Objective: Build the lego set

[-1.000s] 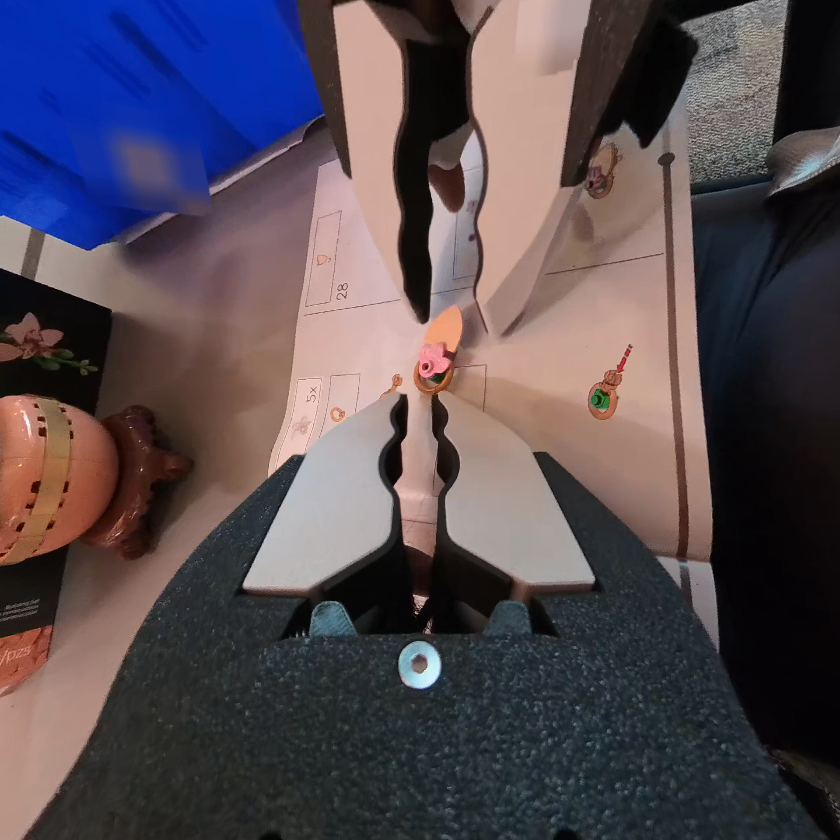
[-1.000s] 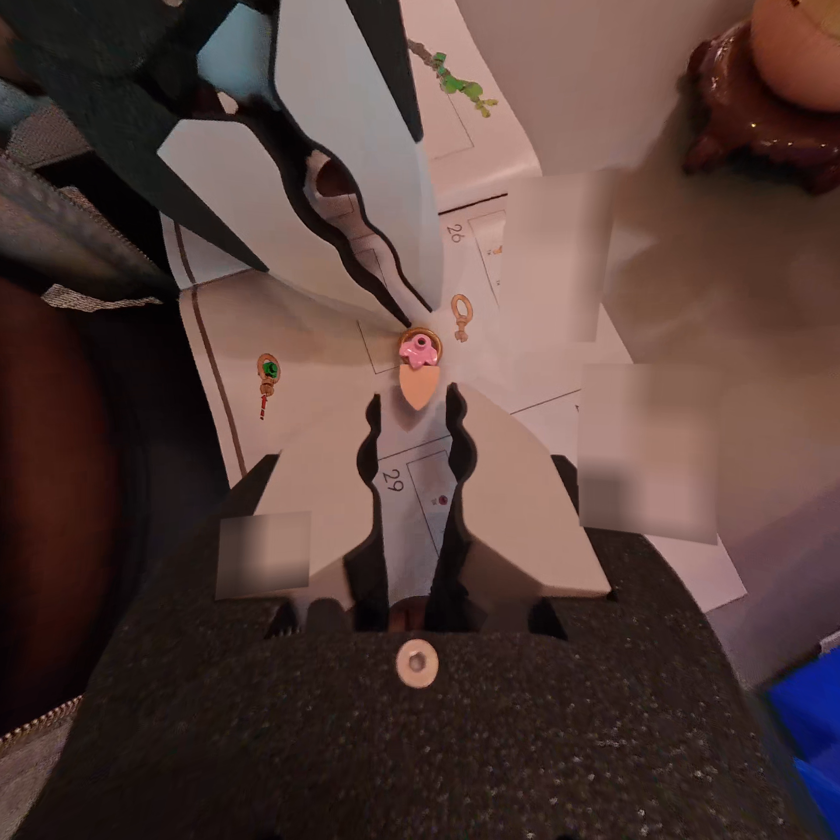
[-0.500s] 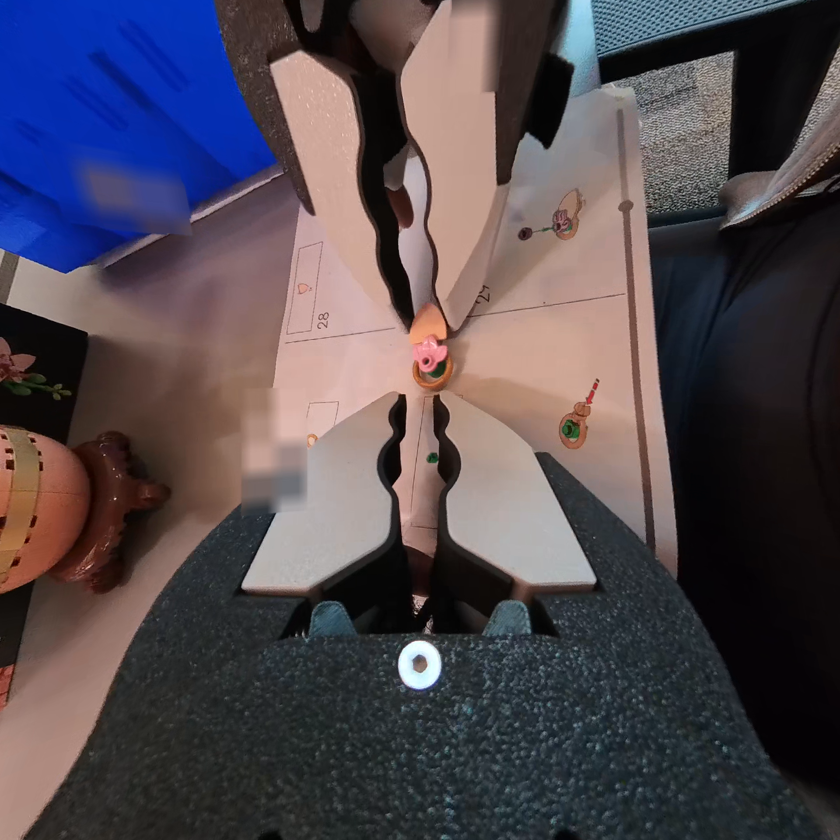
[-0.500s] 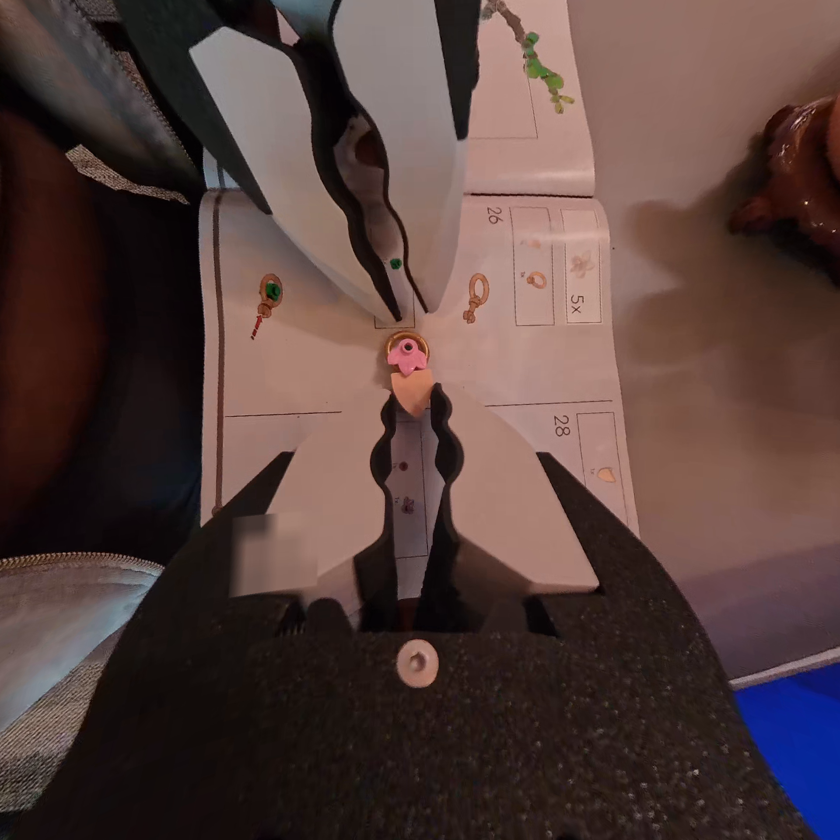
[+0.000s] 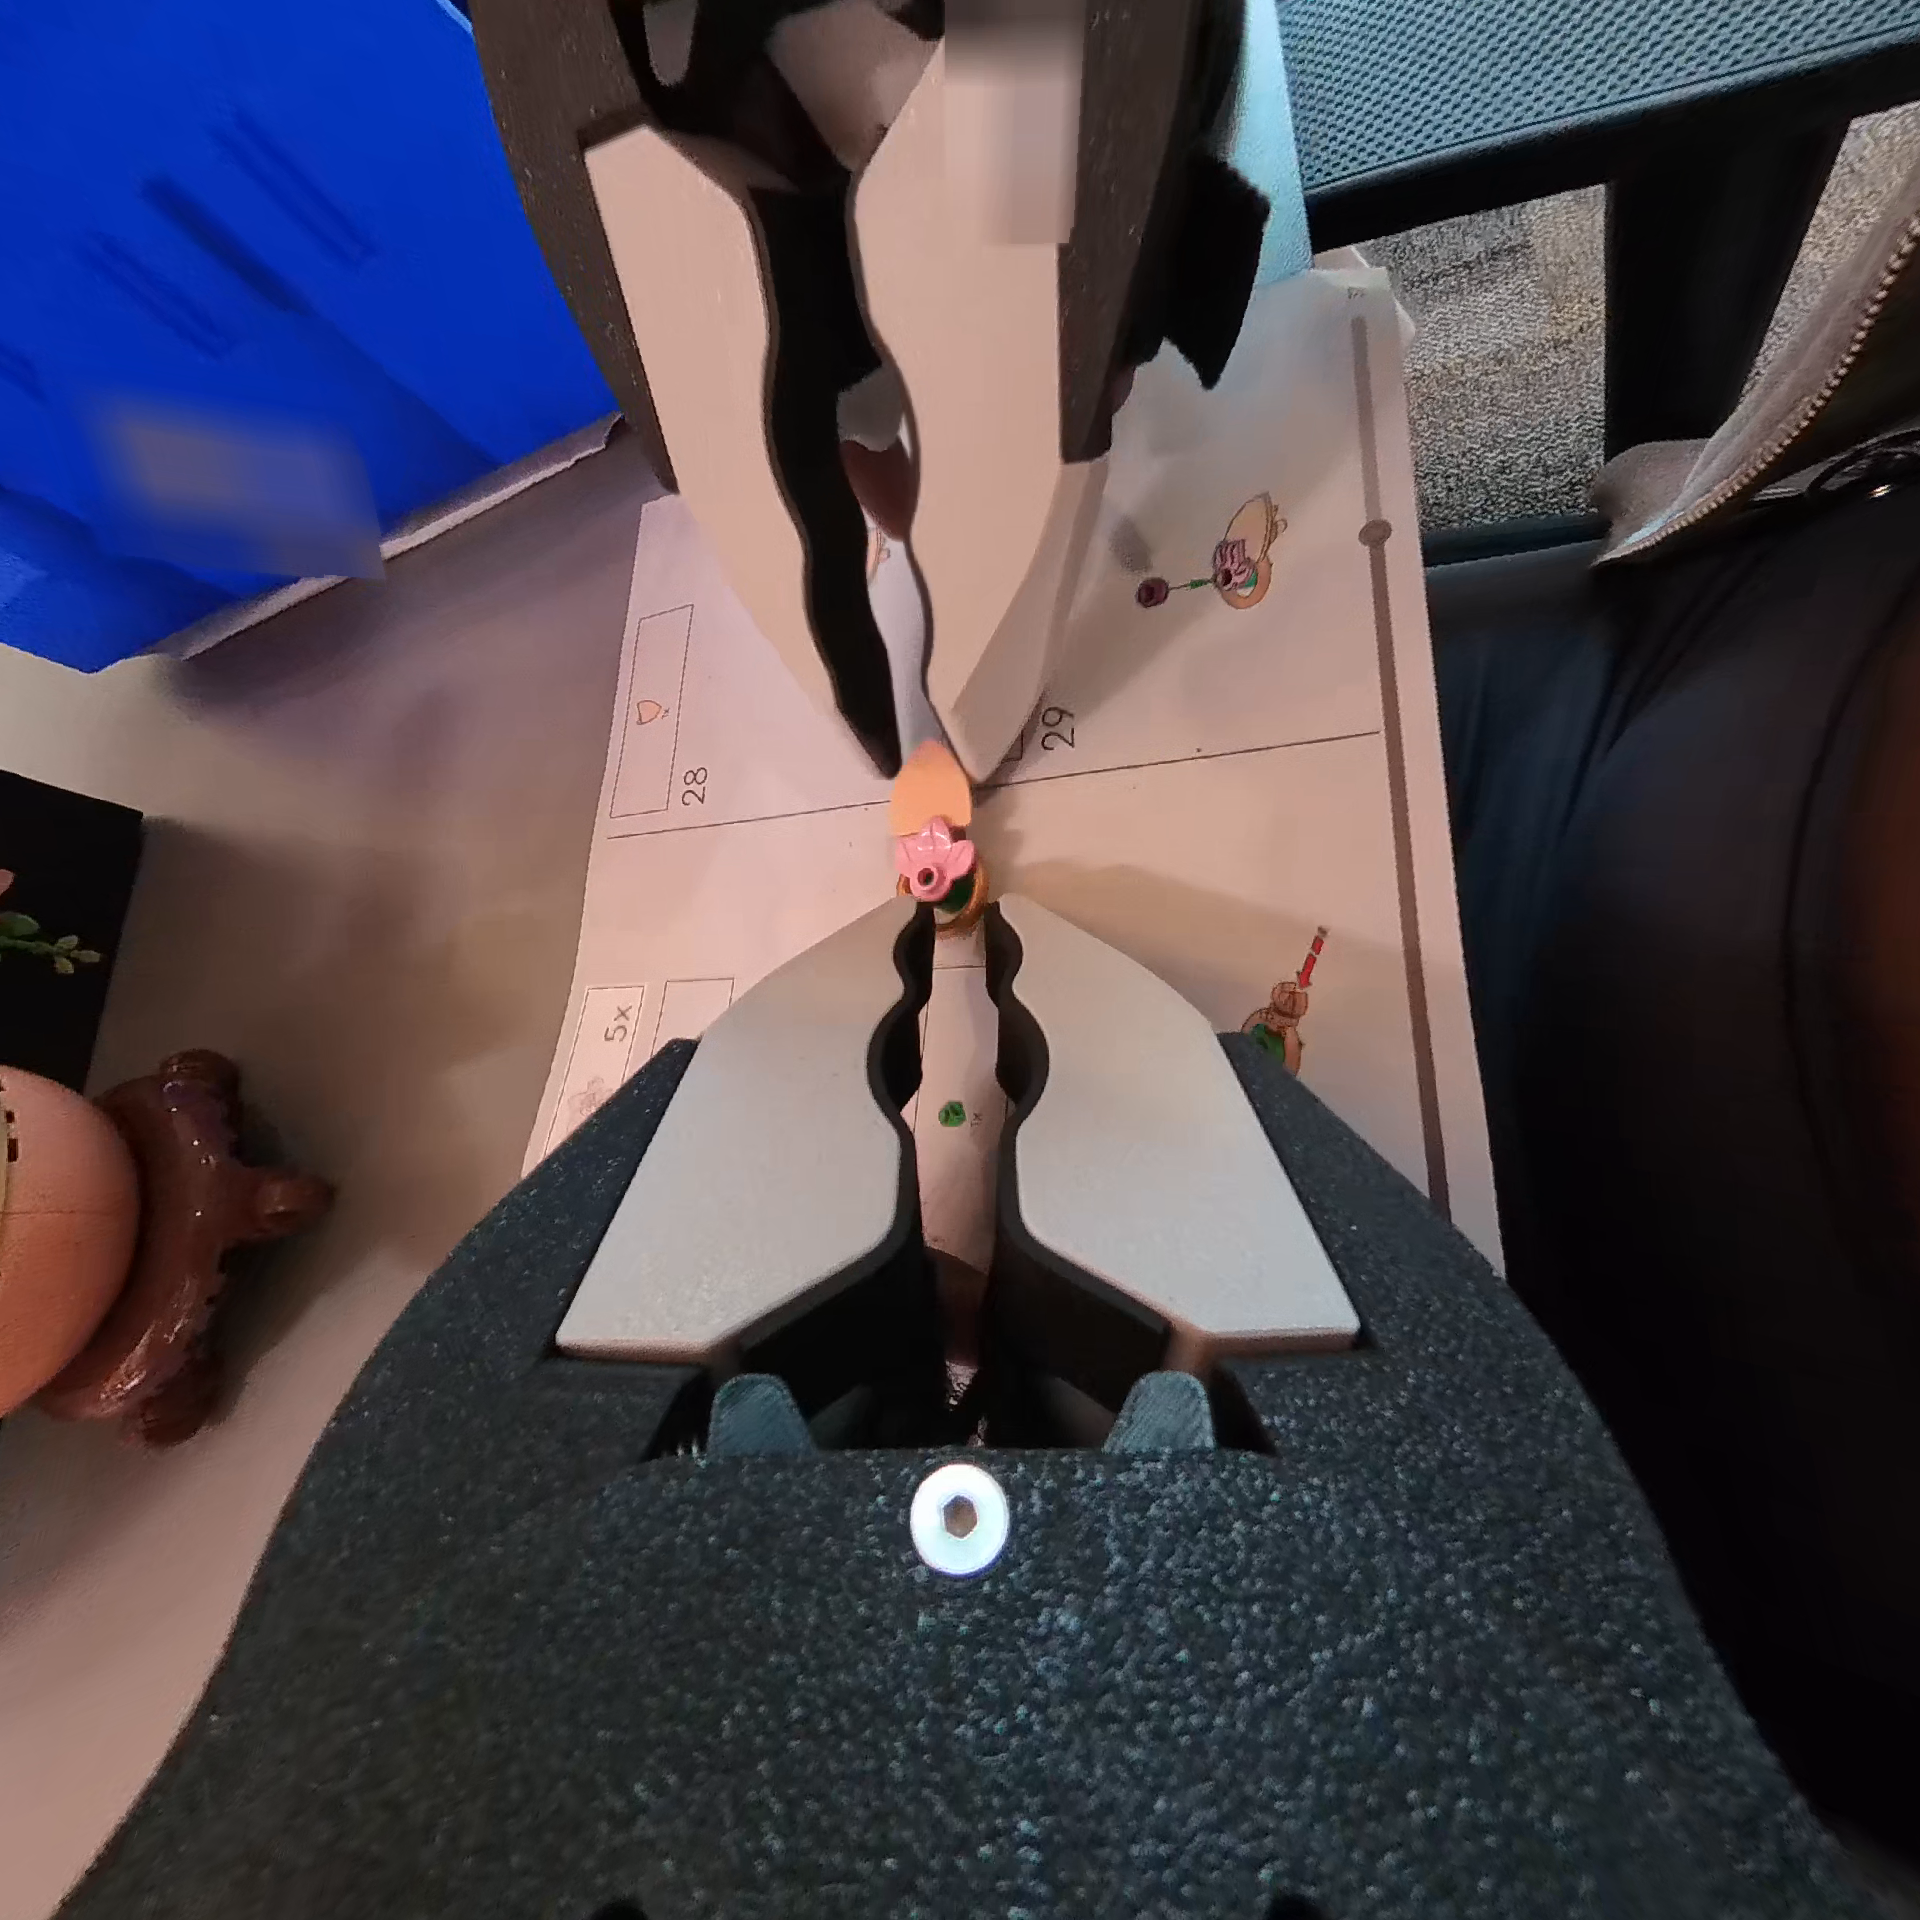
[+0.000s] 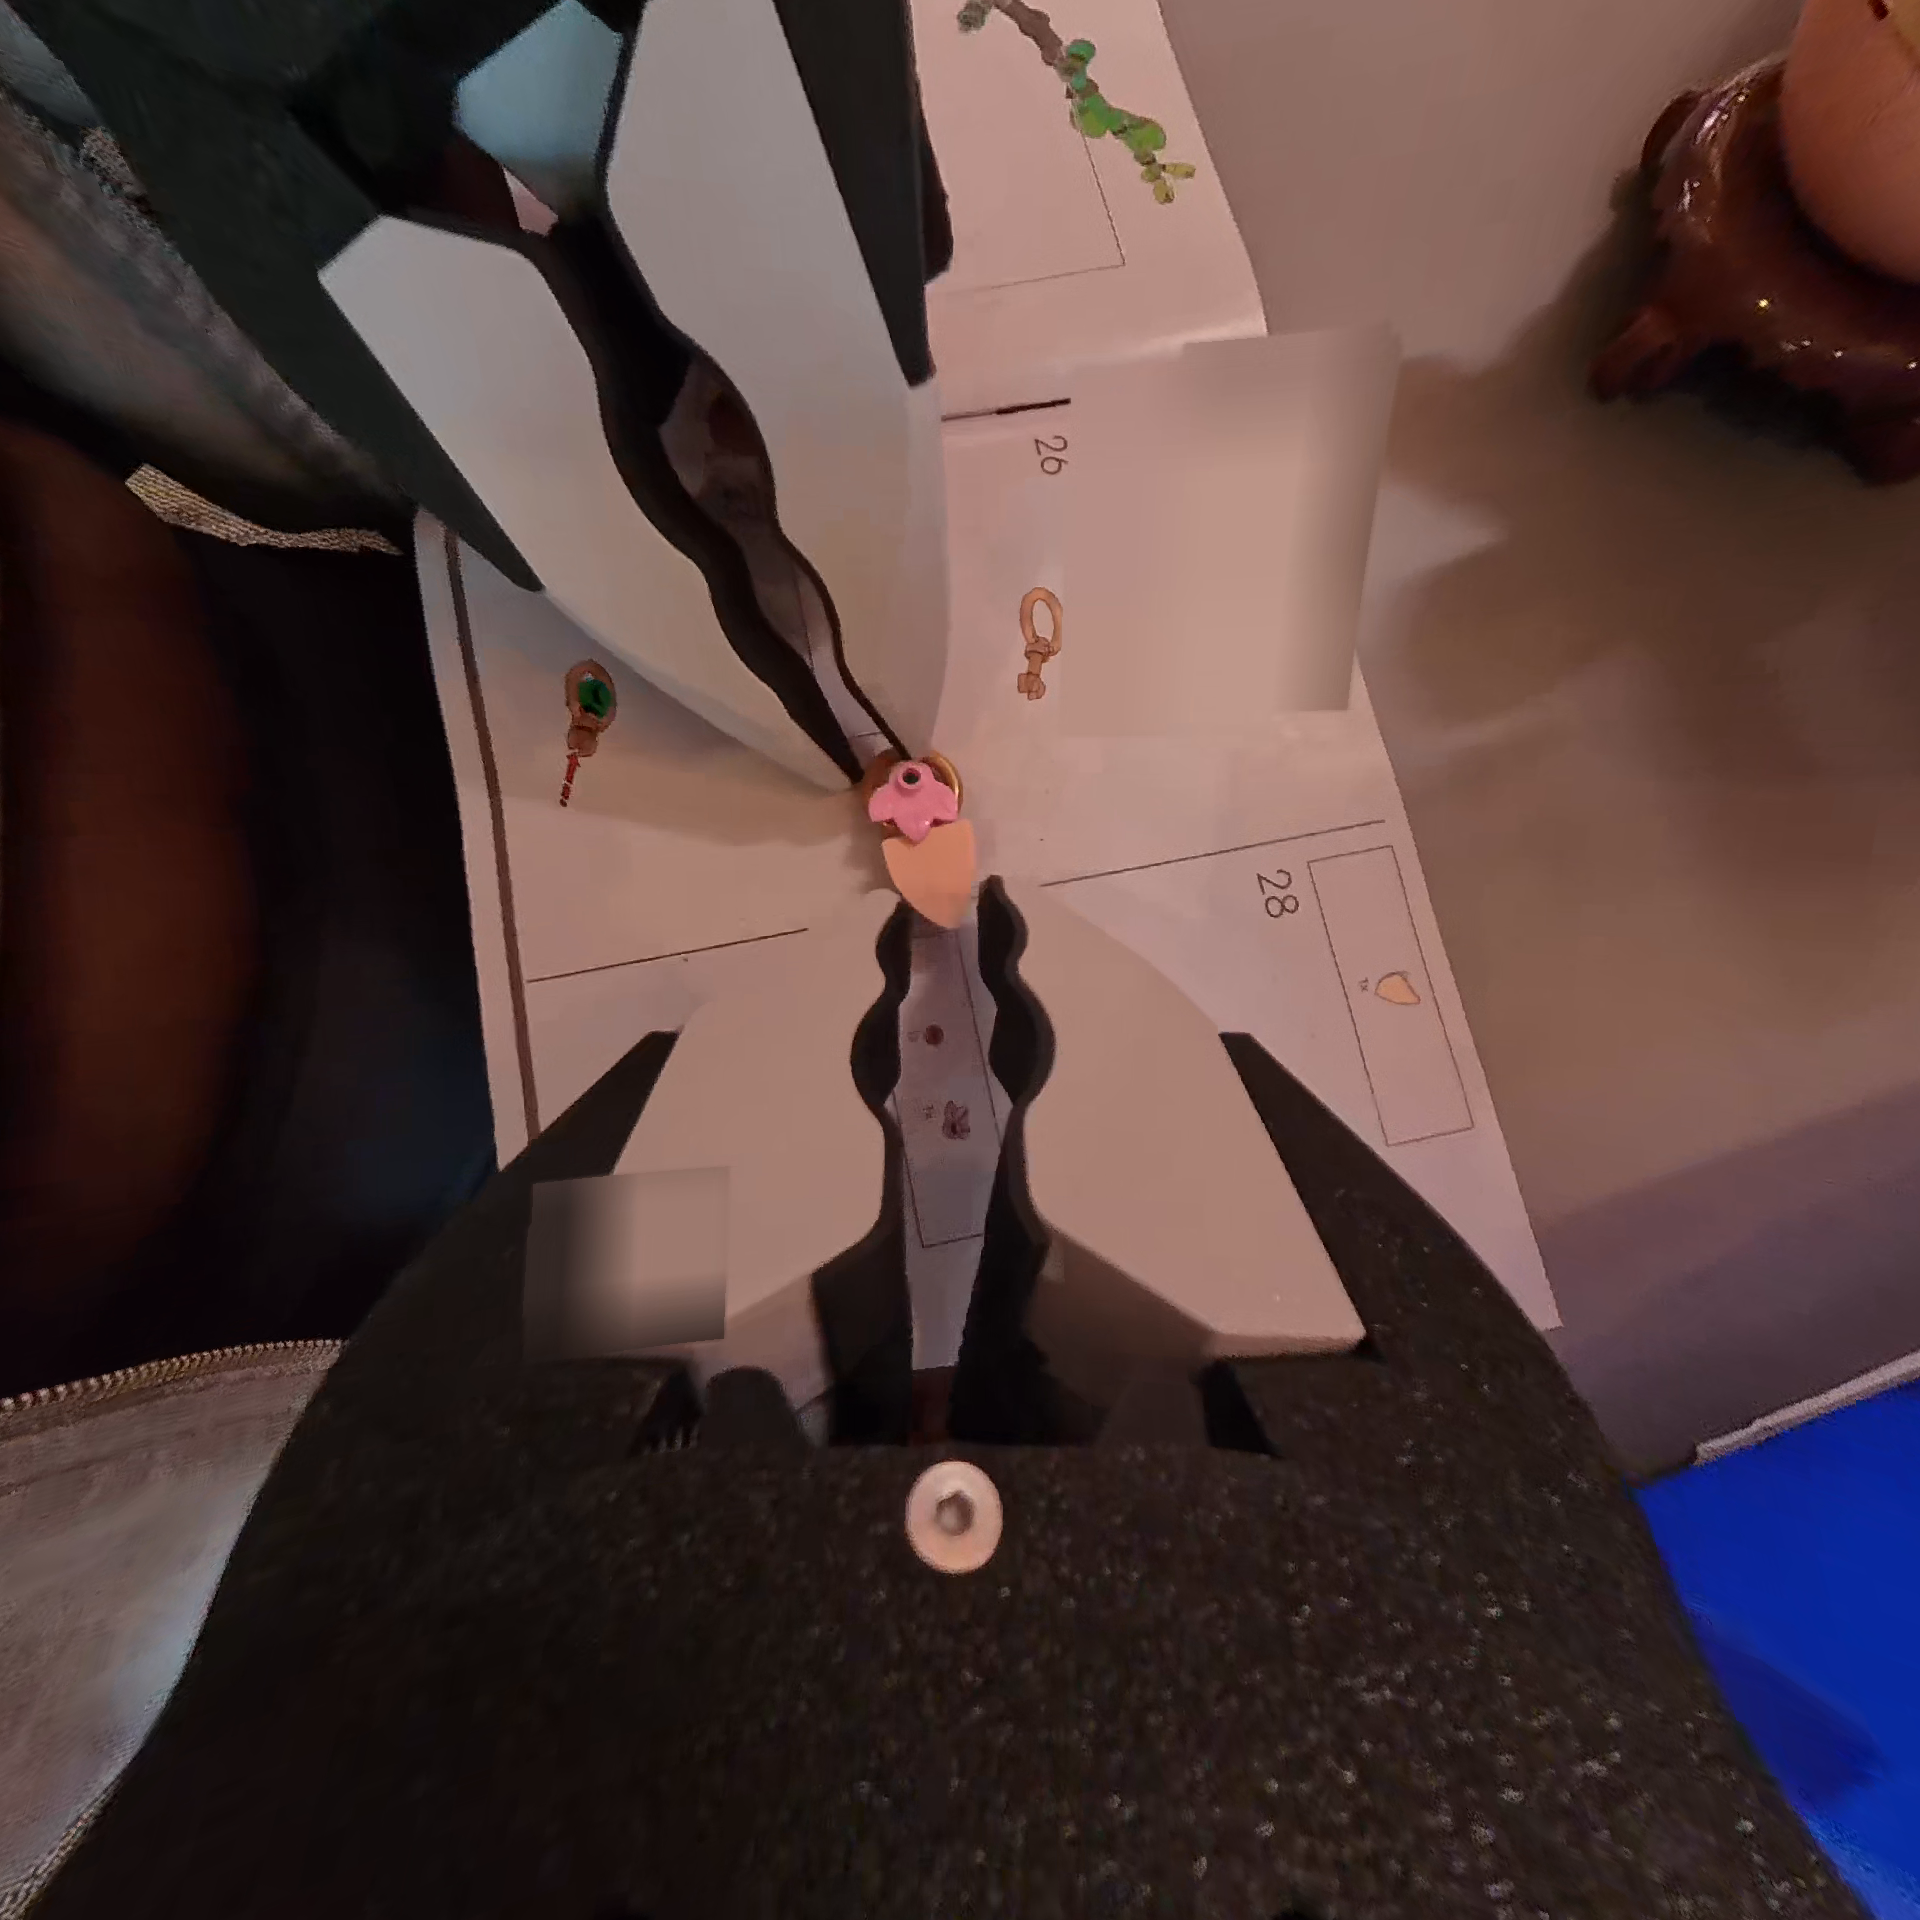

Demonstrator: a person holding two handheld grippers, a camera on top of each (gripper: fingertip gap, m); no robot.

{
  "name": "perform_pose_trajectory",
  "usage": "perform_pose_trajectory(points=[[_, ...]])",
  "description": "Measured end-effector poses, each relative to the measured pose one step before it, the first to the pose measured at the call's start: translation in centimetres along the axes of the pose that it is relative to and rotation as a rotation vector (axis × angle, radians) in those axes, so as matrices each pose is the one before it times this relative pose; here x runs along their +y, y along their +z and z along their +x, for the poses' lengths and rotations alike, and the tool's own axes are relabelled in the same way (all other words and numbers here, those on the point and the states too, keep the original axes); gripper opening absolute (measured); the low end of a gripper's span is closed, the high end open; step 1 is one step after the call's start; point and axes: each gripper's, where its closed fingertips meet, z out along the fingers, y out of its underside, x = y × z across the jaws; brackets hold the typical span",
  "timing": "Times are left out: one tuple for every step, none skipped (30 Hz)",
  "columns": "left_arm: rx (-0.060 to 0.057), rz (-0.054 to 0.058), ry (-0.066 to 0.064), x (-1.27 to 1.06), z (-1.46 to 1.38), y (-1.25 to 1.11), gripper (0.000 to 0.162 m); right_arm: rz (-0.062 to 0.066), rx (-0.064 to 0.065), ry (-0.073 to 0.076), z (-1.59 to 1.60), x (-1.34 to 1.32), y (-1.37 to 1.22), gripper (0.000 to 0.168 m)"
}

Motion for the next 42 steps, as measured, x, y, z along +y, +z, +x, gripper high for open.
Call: perform_pose_trajectory(points=[[-0.0028, -0.0020, 0.0014, -0.038, -0.031, 0.060, 0.009, -0.0059, 0.0003, -0.0041, -0.037, 0.054, 0.058, 0.012], [-0.0007, -0.0023, 0.0022, -0.010, -0.025, 0.026, 0.009, -0.0006, 0.0044, -0.0019, 0.023, -0.004, 0.004, 0.012], [0.0002, -0.0012, 0.0003, -0.009, -0.018, 0.012, 0.009, 0.0008, 0.0046, 0.0025, 0.023, 0.008, -0.012, 0.012], [-0.0006, -0.0002, -0.0022, -0.009, -0.018, 0.027, 0.009, 0.0002, 0.0030, 0.0037, 0.016, 0.014, -0.014, 0.012], [-0.0014, 0.0007, -0.0022, -0.004, -0.007, 0.018, 0.009, 0.0008, 0.0030, 0.0034, -0.001, 0.008, 0.001, 0.012], [-0.0019, 0.0005, -0.0014, -0.007, -0.005, 0.015, 0.009, -0.0004, 0.0031, 0.0044, -0.001, 0.009, 0.006, 0.012], [-0.0020, 0.0000, -0.0020, 0.008, 0.001, 0.000, 0.009, -0.0014, 0.0033, 0.0040, 0.003, -0.008, 0.013, 0.012], [-0.0024, -0.0006, -0.0028, -0.001, -0.014, 0.007, 0.009, -0.0011, 0.0039, 0.0059, 0.029, -0.011, 0.017, 0.012], [-0.0030, -0.0019, -0.0041, 0.002, -0.012, -0.004, 0.010, -0.0016, 0.0013, 0.0097, 0.009, -0.003, 0.014, 0.012], [-0.0039, -0.0023, -0.0041, -0.001, -0.010, 0.009, 0.010, -0.0015, 0.0005, 0.0101, -0.007, 0.002, 0.008, 0.012], [-0.0057, -0.0020, -0.0031, -0.002, -0.015, 0.009, 0.010, -0.0018, 0.0008, 0.0137, 0.009, 0.014, 0.000, 0.012], [-0.0072, -0.0026, -0.0043, -0.002, -0.021, 0.010, 0.010, -0.0023, -0.0007, 0.0159, -0.011, 0.006, 0.008, 0.012], [-0.0076, -0.0032, -0.0070, 0.002, -0.030, 0.024, 0.010, -0.0009, 0.0011, 0.0108, 0.002, 0.000, 0.004, 0.012], [-0.0087, -0.0034, -0.0098, -0.003, -0.035, 0.021, 0.010, -0.0008, 0.0032, 0.0132, 0.023, 0.001, 0.004, 0.012], [-0.0110, -0.0045, -0.0152, 0.001, -0.079, 0.040, 0.010, -0.0029, 0.0043, 0.0173, 0.033, 0.007, 0.006, 0.012], [-0.0117, -0.0045, -0.0156, -0.008, -0.086, 0.051, 0.010, -0.0024, 0.0056, 0.0133, 0.035, 0.009, 0.002, 0.012], [-0.0132, -0.0043, -0.0109, -0.003, -0.081, 0.041, 0.010, -0.0015, 0.0079, 0.0125, 0.050, -0.005, 0.011, 0.012], [-0.0147, -0.0050, -0.0052, 0.001, -0.074, 0.033, 0.010, -0.0020, 0.0062, 0.0156, 0.027, -0.005, 0.012, 0.012], [-0.0153, -0.0054, -0.0004, -0.006, -0.059, 0.024, 0.010, -0.0025, 0.0049, 0.0123, 0.002, 0.004, 0.006, 0.012], [-0.0149, -0.0048, 0.0031, -0.023, -0.045, 0.014, 0.010, -0.0017, 0.0058, 0.0055, -0.002, 0.011, -0.001, 0.012], [-0.0143, -0.0042, 0.0034, -0.016, -0.034, 0.011, 0.010, -0.0013, 0.0057, 0.0050, -0.001, 0.014, -0.005, 0.012], [-0.0128, -0.0046, 0.0014, -0.010, -0.036, 0.012, 0.010, -0.0013, 0.0058, 0.0056, -0.002, 0.013, 0.009, 0.012], [-0.0120, -0.0047, -0.0005, -0.015, -0.042, 0.021, 0.010, -0.0017, 0.0055, 0.0058, 0.003, 0.005, 0.004, 0.012], [-0.0115, -0.0044, -0.0005, -0.010, -0.034, 0.011, 0.010, -0.0020, 0.0053, 0.0040, 0.002, 0.002, -0.005, 0.012], [-0.0094, -0.0027, 0.0038, 0.005, -0.014, -0.002, 0.010, -0.0014, 0.0051, -0.0032, -0.002, 0.020, -0.009, 0.012], [-0.0058, 0.0012, 0.0118, 0.022, 0.003, -0.053, 0.010, 0.0004, 0.0053, -0.0099, 0.004, 0.025, -0.034, 0.012], [-0.0030, 0.0012, 0.0134, 0.086, 0.000, -0.102, 0.010, -0.0009, 0.0072, -0.0086, 0.020, 0.067, -0.014, 0.012], [-0.0062, -0.0032, 0.0077, 0.163, -0.099, -0.149, 0.010, -0.0032, 0.0058, -0.0067, 0.008, 0.096, -0.018, 0.012], [-0.0024, -0.0030, 0.0049, 0.153, -0.065, -0.194, 0.011, 0.0010, 0.0019, -0.0026, -0.022, 0.013, -0.043, 0.012], [0.0167, 0.0107, 0.0079, -0.049, 0.222, -0.232, 0.010, -0.0014, 0.0012, 0.0000, -0.026, 0.029, -0.021, 0.012], [0.0345, 0.0299, 0.0127, -0.365, 0.574, -0.251, 0.010, -0.0005, 0.0008, -0.0001, -0.018, -0.011, -0.003, 0.012], [0.0254, 0.0373, 0.0105, -0.573, 0.518, -0.181, 0.010, 0.0019, 0.0009, -0.0036, -0.031, -0.045, 0.017, 0.012], [0.0070, 0.0247, 0.0047, -0.458, 0.236, -0.047, 0.010, 0.0036, 0.0004, -0.0044, -0.021, -0.073, 0.020, 0.012], [-0.0031, 0.0028, 0.0021, -0.143, 0.021, 0.069, 0.010, 0.0016, -0.0012, -0.0034, -0.037, -0.062, 0.033, 0.011], [-0.0087, -0.0098, 0.0040, 0.128, -0.120, 0.155, 0.009, 0.0020, -0.0012, -0.0024, -0.023, -0.072, 0.027, 0.011], [-0.0038, -0.0122, 0.0055, 0.251, -0.072, 0.189, 0.009, 0.0012, -0.0030, -0.0021, -0.037, -0.061, 0.035, 0.011], [0.0077, -0.0106, 0.0017, 0.258, 0.100, 0.187, 0.009, 0.0001, -0.0042, -0.0020, -0.064, -0.028, 0.051, 0.011], [0.0049, 0.0032, -0.0044, 0.027, 0.080, 0.092, 0.008, 0.0007, -0.0027, -0.0012, -0.042, -0.027, 0.047, 0.012], [0.0037, 0.0042, -0.0038, -0.049, 0.028, 0.026, 0.008, 0.0001, -0.0038, -0.0015, -0.055, -0.013, 0.037, 0.011], [0.0026, -0.0004, -0.0032, 0.015, -0.009, 0.002, 0.008, -0.0016, -0.0067, -0.0042, -0.104, 0.014, 0.034, 0.010], [0.0031, -0.0004, -0.0046, 0.006, -0.002, 0.020, 0.008, 0.0019, -0.0016, -0.0035, -0.034, -0.037, 0.024, 0.010], [0.0024, 0.0002, -0.0044, 0.006, -0.011, 0.013, 0.008, 0.0001, -0.0014, -0.0032, -0.030, -0.028, 0.024, 0.010]])
